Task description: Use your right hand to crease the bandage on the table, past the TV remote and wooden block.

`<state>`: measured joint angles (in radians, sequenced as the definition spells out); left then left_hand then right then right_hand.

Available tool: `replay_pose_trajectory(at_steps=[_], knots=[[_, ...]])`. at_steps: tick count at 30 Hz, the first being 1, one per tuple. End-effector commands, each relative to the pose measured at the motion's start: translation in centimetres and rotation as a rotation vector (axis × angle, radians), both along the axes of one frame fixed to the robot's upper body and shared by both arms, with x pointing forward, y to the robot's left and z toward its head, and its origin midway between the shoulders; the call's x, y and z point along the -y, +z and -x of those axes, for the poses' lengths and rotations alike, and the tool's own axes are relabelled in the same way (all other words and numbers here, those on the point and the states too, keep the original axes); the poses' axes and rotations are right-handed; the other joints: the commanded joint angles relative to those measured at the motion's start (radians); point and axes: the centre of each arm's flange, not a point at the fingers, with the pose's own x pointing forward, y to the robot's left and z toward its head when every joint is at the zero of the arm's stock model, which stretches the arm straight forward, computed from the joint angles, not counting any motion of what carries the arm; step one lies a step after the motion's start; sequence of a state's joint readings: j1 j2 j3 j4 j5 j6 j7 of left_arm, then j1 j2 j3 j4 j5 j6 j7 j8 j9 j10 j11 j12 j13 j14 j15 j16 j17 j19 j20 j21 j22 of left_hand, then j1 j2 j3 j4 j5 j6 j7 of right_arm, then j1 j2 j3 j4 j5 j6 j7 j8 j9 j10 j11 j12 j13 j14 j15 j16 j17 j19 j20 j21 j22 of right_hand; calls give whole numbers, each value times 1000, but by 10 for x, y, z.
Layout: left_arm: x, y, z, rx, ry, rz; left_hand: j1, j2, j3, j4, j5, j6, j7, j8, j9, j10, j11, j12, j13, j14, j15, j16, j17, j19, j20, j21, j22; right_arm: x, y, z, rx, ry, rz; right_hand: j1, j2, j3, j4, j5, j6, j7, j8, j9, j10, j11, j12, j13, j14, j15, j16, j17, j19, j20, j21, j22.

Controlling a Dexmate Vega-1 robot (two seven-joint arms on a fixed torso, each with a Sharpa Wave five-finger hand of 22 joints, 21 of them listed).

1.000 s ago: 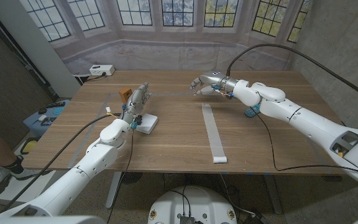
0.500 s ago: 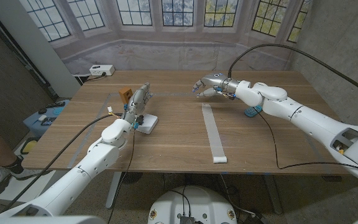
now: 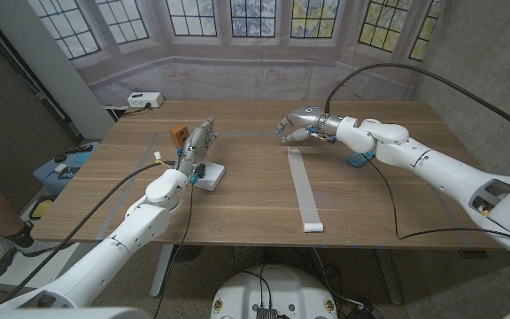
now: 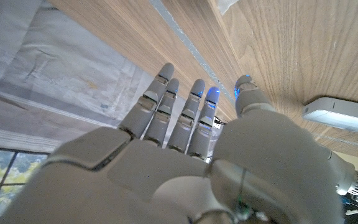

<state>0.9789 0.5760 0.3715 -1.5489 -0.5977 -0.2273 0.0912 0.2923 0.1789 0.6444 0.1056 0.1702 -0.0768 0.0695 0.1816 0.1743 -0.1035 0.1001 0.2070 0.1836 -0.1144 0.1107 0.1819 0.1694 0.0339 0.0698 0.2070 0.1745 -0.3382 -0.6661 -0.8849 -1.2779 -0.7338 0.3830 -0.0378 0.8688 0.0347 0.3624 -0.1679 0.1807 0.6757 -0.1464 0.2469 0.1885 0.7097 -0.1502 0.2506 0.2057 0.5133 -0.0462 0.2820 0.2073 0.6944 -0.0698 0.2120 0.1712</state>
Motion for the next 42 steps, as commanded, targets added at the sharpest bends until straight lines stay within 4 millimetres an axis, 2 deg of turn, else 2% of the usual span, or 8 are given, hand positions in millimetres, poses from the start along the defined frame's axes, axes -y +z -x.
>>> replay_pose_trajectory(at_steps=[1, 16, 25, 34, 35, 42], knots=[[4, -2, 2, -6, 1, -1, 2, -1, 5, -7, 3, 7, 3, 2, 3, 0, -2, 0, 4, 4, 0, -2, 1, 11, 2, -2, 2, 7, -6, -9, 12, 2, 31, 19, 2, -3, 0, -3, 22, 1, -1, 2, 20, -1, 2, 3, 16, -173, 8, 4, 14, -71, 5, 5], [13, 3, 3, -1, 0, -14, 2, -2, 3, -8, 3, 8, 2, 2, 3, 0, -1, -1, 4, 4, -2, -2, 2, 12, 2, -3, 2, 16, -12, -18, 29, 3, 68, 37, 3, -8, -2, -4, 43, 1, -1, 2, 37, 3, 6, 5, 27, -175, 10, 6, 21, -75, 5, 5], [18, 3, 2, -3, -7, -20, 2, -2, 3, -11, 3, 8, 2, 2, 3, 1, -1, -1, 4, 4, 0, -2, 1, 12, 2, -3, 2, 20, -19, -21, 33, 0, 79, 56, 7, -11, -3, -3, 60, -3, -2, 2, 56, -10, 11, 6, 41, -177, 15, 10, 25, -78, 5, 5], [20, 3, 1, -4, -9, -19, 2, -1, 3, -11, 3, 8, 2, 2, 3, 0, -3, -1, 4, 4, 0, -2, 2, 12, 2, -4, 2, 19, -26, -24, 26, 2, 88, 71, 10, -12, -4, -3, 76, -5, -2, 2, 67, -12, 13, 6, 47, -178, 16, 12, 28, -80, 5, 6], [21, 2, 1, -4, -9, -19, 2, -1, 3, -11, 3, 8, 2, 2, 3, 0, -3, -2, 4, 4, 0, -2, 2, 12, 2, -4, 2, 19, -26, -24, 26, 3, 90, 73, 10, -13, -4, -3, 78, -7, -3, 2, 67, -18, 13, 7, 48, -178, 17, 12, 29, -80, 5, 6], [21, 0, 3, -5, -6, -12, 2, -2, 2, -12, 3, 8, 2, 2, 3, 0, -1, -1, 4, 4, 1, -2, 2, 12, 2, -4, 2, 17, -29, -27, 30, 10, 93, 83, 13, -15, -3, -3, 88, -9, -3, 3, 74, -18, 14, 7, 56, -179, 20, 14, 30, -82, 5, 6]])
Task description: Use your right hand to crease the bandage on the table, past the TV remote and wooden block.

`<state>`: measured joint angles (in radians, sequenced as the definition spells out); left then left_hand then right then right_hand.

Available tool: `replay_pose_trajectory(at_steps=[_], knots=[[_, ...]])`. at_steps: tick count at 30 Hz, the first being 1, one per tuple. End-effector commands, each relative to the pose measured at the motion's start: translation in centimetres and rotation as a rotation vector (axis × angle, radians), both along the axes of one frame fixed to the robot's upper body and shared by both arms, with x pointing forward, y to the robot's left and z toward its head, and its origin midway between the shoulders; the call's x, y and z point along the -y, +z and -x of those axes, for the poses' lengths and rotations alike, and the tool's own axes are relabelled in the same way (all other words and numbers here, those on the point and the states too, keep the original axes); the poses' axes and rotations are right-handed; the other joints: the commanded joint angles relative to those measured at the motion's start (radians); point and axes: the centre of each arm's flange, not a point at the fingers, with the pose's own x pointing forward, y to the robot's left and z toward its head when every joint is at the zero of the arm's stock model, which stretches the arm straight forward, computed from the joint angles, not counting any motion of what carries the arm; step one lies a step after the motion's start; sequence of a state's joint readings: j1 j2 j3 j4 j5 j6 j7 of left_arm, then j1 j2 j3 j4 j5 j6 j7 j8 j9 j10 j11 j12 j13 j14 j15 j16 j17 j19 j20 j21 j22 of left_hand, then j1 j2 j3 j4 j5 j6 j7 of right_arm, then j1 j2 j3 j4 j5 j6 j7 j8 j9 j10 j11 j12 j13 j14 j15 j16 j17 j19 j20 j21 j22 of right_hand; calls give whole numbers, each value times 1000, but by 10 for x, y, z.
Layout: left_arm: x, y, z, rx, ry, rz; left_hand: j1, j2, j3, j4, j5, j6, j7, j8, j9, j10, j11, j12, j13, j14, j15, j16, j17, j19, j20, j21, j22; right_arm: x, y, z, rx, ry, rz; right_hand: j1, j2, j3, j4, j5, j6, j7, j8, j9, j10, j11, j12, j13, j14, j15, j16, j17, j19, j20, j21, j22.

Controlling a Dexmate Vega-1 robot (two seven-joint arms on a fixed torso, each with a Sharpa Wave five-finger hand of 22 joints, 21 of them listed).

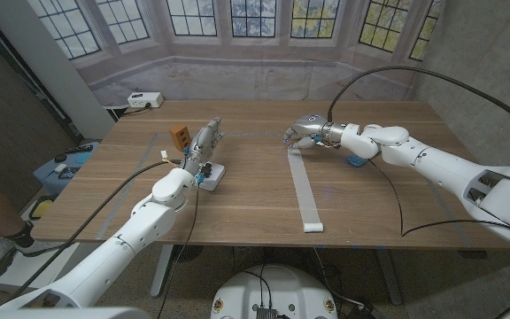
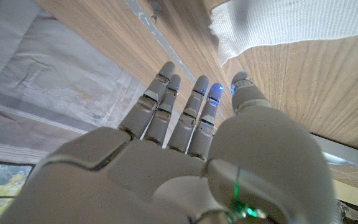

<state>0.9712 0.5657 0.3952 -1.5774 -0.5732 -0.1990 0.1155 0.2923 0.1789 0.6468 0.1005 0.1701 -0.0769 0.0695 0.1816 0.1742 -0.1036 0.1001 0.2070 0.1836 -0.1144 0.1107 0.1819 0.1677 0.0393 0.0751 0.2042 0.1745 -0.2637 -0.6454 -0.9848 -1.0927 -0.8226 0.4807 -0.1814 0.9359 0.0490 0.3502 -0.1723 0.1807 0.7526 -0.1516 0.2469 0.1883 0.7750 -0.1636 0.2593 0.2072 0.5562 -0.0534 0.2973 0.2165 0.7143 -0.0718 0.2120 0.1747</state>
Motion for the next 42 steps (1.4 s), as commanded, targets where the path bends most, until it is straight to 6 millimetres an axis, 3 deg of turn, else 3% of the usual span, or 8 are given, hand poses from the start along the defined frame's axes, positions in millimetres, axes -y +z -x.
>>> replay_pose_trajectory(at_steps=[1, 25, 42], knots=[[3, -3, 1, 0, 3, 6, 2, -2, 0, -7, 3, 8, 2, 2, 3, 0, -1, -2, 4, 4, 0, -2, 3, 7, -3, -1, 2, -2, -8, -6, -3, 6, 15, 16, -1, -3, 1, -3, 11, -4, -4, 3, 10, -3, 5, 5, 13, -172, 4, 5, 11, -80, 5, 3], [4, -8, 7, -6, 9, 9, 4, -3, -1, -13, 3, 10, 1, 2, 3, 1, -2, -2, 4, 7, 0, -2, 2, 8, -4, -2, 2, -5, -10, -12, 2, 20, 32, 46, 6, -12, 2, -5, 50, -9, -4, 4, 44, -5, 14, 8, 36, -174, 11, 12, 21, -85, 7, 3], [16, -11, 10, -7, 7, 6, 4, -3, -1, -15, 3, 12, -1, 2, 3, 3, -1, -2, 4, 8, 0, -2, 3, 9, -4, -2, 2, 3, -12, -16, 9, 27, 32, 67, 11, -20, 3, -5, 72, -9, -7, 5, 68, -12, 25, 17, 54, -177, 16, 17, 23, -88, 6, 4]])
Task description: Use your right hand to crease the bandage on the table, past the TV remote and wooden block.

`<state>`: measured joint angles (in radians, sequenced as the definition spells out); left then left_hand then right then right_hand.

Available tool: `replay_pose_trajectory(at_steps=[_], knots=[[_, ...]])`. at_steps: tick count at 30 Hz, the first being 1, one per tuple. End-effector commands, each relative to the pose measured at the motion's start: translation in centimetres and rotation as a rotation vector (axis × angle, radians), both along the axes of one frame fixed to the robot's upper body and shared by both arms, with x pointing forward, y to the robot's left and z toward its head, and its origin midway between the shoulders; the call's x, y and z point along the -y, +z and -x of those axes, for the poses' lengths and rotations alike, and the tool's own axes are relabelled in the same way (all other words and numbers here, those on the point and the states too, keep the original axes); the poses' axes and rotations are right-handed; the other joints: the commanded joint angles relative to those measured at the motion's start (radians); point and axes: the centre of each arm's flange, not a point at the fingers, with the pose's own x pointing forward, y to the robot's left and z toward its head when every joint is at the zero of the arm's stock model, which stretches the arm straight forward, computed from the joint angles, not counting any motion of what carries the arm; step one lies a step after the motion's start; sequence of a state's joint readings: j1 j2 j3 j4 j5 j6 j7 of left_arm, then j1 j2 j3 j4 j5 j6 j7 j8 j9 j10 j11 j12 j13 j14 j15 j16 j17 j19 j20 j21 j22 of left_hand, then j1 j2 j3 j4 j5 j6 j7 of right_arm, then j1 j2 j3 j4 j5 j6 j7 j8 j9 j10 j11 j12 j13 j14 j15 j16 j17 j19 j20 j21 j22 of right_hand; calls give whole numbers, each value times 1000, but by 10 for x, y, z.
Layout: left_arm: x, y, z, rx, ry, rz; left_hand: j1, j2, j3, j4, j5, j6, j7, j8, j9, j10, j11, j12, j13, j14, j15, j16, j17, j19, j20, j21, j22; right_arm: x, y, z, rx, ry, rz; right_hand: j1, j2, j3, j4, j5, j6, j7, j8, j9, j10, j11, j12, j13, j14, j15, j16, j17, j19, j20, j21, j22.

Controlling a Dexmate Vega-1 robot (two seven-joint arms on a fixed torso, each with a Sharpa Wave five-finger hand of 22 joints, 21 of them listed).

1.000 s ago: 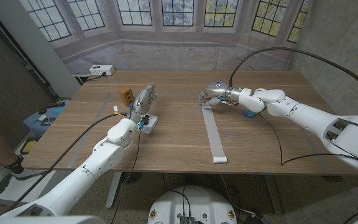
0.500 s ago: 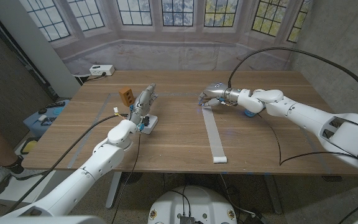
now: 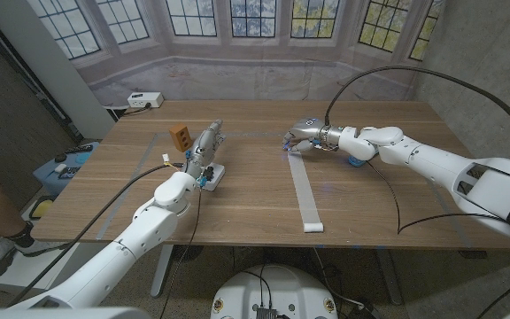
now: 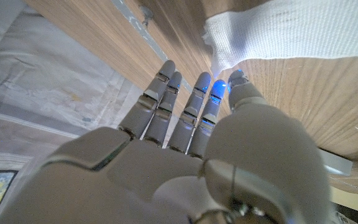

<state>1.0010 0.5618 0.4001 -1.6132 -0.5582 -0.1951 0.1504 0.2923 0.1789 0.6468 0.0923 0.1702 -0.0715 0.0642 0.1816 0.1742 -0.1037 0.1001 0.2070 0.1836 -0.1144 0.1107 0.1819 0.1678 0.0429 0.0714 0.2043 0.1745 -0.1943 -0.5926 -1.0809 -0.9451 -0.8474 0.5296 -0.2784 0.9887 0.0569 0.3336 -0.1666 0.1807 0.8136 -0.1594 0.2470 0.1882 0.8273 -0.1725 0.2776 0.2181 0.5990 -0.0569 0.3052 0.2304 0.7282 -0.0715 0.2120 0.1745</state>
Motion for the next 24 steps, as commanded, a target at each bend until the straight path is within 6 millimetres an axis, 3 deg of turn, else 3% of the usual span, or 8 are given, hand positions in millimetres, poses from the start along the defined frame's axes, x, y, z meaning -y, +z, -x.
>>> replay_pose_trajectory(at_steps=[1, 24], knots=[[9, -3, 3, -2, 1, -3, 4, -3, -1, -7, 3, 7, 5, 2, 3, 3, -2, -2, 4, 8, 1, -2, 2, 5, 0, -2, 2, 6, -3, -3, 6, 8, 0, 16, 4, -4, -2, -5, 14, -2, -6, 5, 16, -4, 8, 7, 12, -173, 8, 3, 9, -88, 6, 4], [13, -12, 11, -12, 11, 1, 4, -4, -3, -9, 3, 9, 6, 2, 3, 3, -2, -2, 4, 9, -2, -2, 3, 5, 0, -3, 2, 4, -11, -9, 3, 25, 3, 39, 7, -16, -1, -5, 50, -3, -8, 7, 47, -1, 28, 23, 40, -175, 15, 10, 10, -90, 5, 4]])
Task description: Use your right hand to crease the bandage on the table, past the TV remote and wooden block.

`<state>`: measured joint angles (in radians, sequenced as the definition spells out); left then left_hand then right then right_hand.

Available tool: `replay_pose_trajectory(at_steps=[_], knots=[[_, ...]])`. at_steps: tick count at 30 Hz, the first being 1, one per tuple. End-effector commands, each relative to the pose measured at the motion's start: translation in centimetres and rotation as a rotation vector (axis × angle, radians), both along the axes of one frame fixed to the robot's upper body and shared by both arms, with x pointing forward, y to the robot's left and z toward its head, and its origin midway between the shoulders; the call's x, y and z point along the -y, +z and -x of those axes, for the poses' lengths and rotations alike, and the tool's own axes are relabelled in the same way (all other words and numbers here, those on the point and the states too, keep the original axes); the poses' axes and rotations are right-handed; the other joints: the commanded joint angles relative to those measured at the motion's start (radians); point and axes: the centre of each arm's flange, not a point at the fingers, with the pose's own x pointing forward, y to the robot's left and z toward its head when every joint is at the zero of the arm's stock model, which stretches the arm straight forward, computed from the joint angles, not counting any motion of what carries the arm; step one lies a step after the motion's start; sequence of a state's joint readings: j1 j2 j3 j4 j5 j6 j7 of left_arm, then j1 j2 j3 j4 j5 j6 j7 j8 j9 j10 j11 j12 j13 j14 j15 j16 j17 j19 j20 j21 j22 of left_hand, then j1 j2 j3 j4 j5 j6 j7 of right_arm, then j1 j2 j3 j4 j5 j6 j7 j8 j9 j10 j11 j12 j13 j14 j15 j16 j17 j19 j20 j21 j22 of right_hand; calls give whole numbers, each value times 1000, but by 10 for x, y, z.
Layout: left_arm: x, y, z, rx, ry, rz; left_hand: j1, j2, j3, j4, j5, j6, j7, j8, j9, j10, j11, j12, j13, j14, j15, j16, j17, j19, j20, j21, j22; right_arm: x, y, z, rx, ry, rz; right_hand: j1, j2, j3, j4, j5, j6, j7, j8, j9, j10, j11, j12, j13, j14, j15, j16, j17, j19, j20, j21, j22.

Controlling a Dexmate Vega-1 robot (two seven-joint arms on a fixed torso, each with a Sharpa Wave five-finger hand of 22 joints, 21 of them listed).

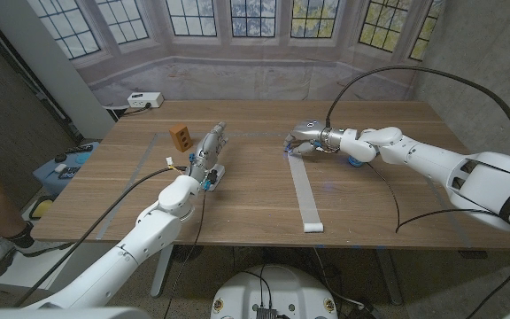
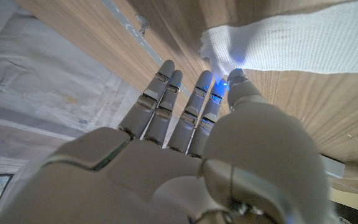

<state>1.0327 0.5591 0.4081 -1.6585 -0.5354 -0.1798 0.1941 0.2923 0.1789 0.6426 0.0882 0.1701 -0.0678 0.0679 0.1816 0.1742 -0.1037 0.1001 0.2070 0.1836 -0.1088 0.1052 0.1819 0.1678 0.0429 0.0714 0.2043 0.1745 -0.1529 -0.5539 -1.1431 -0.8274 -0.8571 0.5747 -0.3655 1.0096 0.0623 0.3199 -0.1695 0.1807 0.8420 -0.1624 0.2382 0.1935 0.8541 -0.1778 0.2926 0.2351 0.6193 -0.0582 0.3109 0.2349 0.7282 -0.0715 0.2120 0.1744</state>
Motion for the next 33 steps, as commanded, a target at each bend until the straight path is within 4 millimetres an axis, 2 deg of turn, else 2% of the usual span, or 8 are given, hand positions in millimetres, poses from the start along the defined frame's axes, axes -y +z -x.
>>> replay_pose_trajectory(at_steps=[1, 14, 16, 21, 33], knots=[[2, -3, 2, -4, -2, 0, 4, -4, 2, -5, 3, 6, 2, 3, 3, 3, -2, -2, 4, 3, 4, -2, 3, 5, 0, -3, 2, 0, -4, -1, 5, 6, -1, 20, 3, -2, 2, -4, 24, 1, 1, 2, 23, 2, 15, 6, 22, -175, 10, 5, 10, -90, 5, 5], [7, 0, -2, -4, -22, -16, 4, -3, 1, -6, 3, 10, 3, 4, 3, 3, -2, -2, 4, 4, 5, -2, 3, 5, 0, -3, 2, 3, -5, 0, 24, 12, -13, 50, 10, -8, 1, -4, 76, -1, 7, 7, 73, 4, 52, 29, 74, -179, 19, 10, 19, -99, 7, 4], [7, 0, -2, -4, -24, -17, 4, -3, 2, -7, 3, 12, 4, 4, 3, 3, -2, -2, 4, 4, 5, -2, 3, 5, 1, -3, 2, 3, -5, 1, 28, 16, -13, 55, 11, -8, 1, -4, 84, 1, 9, 8, 78, 14, 57, 33, 79, -179, 18, 10, 22, -100, 8, 5], [9, -1, -2, -7, -29, -19, 4, -2, 2, -7, 3, 13, 4, 4, 3, 4, -1, -2, 5, 4, 5, -2, 3, 6, 1, -4, 2, 3, -6, 2, 40, 24, -21, 69, 15, -10, 1, -3, 109, 0, 15, 11, 95, 16, 73, 44, 101, -180, 22, 14, 28, -102, 10, 5], [13, -4, 0, -12, -29, -22, 6, -2, 2, -9, 3, 19, 4, 5, 3, 9, 0, 0, 5, 6, 7, -2, 3, 8, 2, -3, 3, 8, -13, 1, 53, 27, -37, 97, 20, -14, 1, -2, 155, -2, 26, 17, 140, 13, 108, 68, 156, -182, 34, 26, 47, -113, 16, 6]])
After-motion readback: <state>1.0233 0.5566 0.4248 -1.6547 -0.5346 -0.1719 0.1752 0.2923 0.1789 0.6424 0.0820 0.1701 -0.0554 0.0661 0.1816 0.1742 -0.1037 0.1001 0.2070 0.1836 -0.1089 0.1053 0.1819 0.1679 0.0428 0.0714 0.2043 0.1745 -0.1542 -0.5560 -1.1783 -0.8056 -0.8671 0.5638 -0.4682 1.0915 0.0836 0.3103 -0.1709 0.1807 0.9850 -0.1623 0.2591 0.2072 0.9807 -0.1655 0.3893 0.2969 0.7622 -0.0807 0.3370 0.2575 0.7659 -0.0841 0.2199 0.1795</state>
